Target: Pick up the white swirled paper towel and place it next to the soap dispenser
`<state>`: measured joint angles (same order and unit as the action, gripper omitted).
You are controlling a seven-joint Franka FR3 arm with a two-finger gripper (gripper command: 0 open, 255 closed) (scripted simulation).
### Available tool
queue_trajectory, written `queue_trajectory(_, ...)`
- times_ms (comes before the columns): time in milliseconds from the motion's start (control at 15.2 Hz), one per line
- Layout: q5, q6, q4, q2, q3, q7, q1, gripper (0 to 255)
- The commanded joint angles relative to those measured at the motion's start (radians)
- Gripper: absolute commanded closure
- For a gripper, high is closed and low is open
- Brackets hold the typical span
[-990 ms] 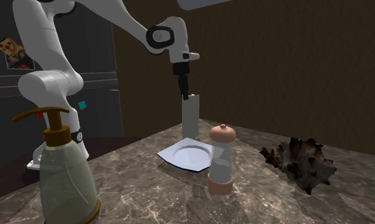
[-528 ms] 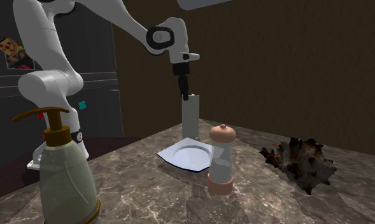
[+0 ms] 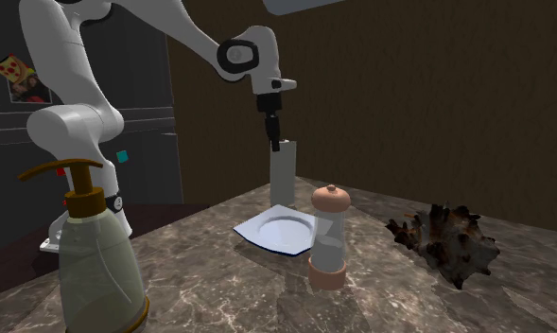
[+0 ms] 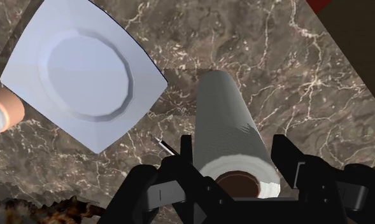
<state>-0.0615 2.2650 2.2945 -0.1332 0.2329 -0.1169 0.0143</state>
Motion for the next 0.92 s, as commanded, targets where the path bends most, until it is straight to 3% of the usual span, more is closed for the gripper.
queue_trajectory(0,0.000,0.000,0.000,0.000,0.000,0.000,0.000,255)
queue_trajectory(858,0.022,-0.163,-0.104,-0.060,-0.007,0.025,-0.002,255)
